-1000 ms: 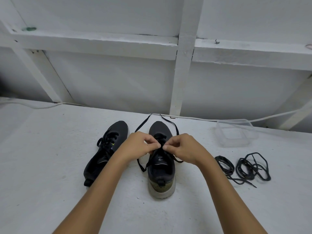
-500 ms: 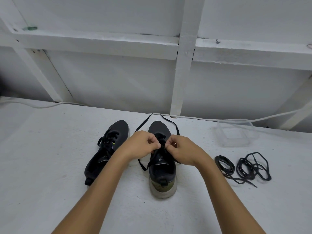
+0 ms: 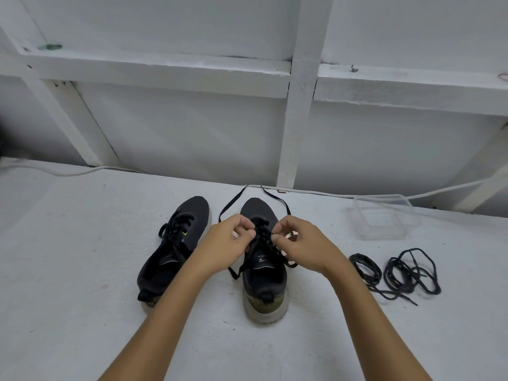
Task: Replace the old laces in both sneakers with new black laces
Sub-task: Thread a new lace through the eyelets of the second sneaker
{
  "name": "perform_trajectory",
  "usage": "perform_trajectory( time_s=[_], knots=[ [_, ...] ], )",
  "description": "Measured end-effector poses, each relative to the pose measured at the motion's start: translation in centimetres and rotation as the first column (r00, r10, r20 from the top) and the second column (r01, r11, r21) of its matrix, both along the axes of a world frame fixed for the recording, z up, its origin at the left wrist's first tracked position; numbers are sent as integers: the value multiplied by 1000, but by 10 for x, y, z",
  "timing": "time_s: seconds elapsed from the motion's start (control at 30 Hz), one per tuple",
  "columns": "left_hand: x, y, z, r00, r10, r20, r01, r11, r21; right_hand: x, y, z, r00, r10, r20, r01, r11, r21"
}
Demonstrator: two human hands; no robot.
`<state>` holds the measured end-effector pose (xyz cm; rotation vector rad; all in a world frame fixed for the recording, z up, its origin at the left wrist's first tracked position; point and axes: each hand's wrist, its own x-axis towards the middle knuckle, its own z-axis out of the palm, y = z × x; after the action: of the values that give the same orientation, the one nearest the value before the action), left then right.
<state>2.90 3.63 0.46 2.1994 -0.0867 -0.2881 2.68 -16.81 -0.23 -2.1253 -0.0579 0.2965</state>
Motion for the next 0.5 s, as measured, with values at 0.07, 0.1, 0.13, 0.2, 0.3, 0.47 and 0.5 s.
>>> perform_trajectory(
  time_s=[0.07, 0.1, 0.13, 0.2, 0.3, 0.47, 0.5],
  knots=[
    [-3, 1, 3, 999, -48, 15, 47, 998, 41, -3, -2, 1, 999, 34, -3, -34, 999, 23],
    [-5, 1, 3, 999, -51, 17, 50, 997, 61, -5, -2, 2, 999, 49, -10, -49, 999, 23],
    [-7, 1, 4, 999, -42, 15, 41, 997, 73, -7, -2, 2, 998, 62, -10, -62, 998, 9],
    [-12, -1, 2, 1000, -25, 13, 23, 994, 105, -10, -1, 2, 997, 82, 5, -82, 995, -49],
    [-27, -5, -4, 999, 30, 44, -37, 984, 176, -16, 0, -2, 998, 48, 36, -43, 990, -133],
    [-52, -9, -15, 959, 145, 243, -214, 933, 289, -40, 7, -11, 973, -61, 224, 112, 969, -219],
    [-55, -10, -17, 946, 148, 289, -230, 934, 274, -45, 9, -14, 961, -74, 267, 136, 966, -221]
  ],
)
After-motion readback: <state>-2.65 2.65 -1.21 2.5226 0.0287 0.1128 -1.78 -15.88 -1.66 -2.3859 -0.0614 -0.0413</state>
